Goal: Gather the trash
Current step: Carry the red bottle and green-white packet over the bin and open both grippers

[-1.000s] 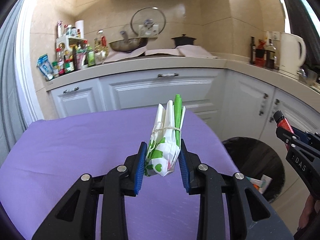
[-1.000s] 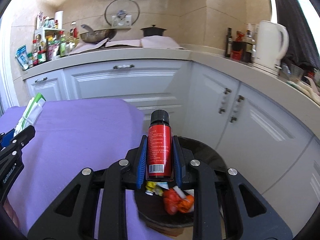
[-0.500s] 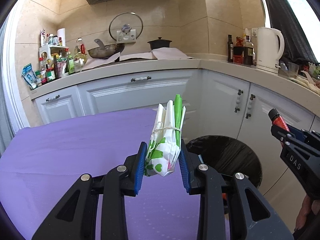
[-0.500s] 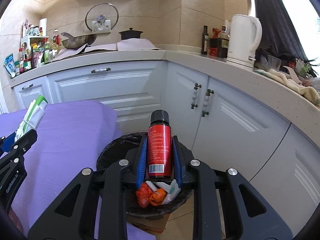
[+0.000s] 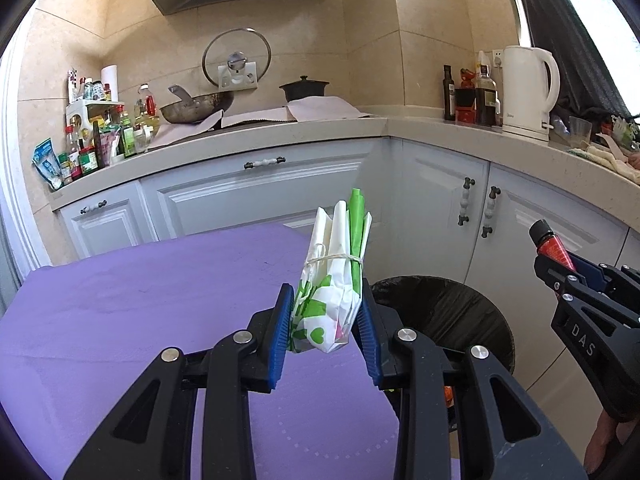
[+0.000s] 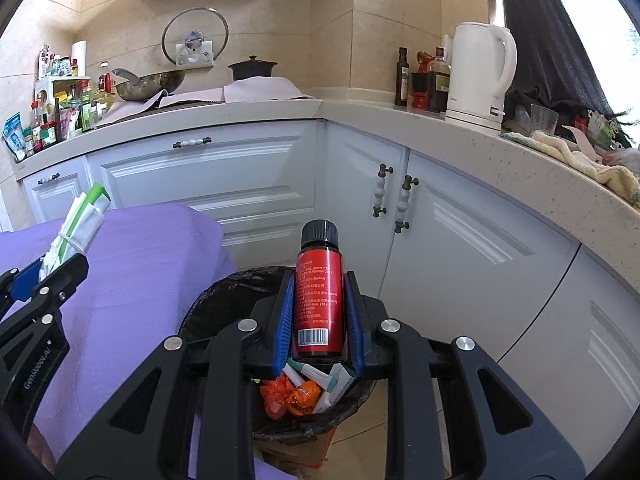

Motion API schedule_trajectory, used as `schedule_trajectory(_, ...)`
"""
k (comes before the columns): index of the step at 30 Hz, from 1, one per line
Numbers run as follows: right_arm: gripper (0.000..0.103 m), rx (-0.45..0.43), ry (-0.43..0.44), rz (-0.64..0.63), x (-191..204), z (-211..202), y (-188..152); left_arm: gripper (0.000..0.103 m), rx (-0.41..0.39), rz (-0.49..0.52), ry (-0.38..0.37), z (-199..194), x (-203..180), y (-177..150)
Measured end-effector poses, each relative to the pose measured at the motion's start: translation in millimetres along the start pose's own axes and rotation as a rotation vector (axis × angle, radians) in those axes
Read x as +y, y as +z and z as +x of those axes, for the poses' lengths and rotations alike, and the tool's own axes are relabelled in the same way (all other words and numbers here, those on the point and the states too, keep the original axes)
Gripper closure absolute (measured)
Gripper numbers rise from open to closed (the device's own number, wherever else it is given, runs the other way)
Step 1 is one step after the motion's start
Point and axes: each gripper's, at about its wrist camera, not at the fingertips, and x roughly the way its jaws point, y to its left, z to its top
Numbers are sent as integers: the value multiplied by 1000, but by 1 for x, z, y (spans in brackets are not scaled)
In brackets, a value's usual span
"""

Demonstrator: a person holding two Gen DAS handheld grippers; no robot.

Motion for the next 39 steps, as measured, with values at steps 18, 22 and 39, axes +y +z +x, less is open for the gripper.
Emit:
schedule_trajectory(18, 80, 28, -19, 19, -6, 41, 5, 70, 39, 6, -27, 43, -19, 9)
schedule_trajectory(22, 72, 44, -21, 23, -5, 54, 5, 68, 60, 23, -34, 55, -25, 9)
schedule_trajectory(39, 54, 40, -46, 20, 2, 43, 4, 32, 71, -21, -7, 57, -14, 9)
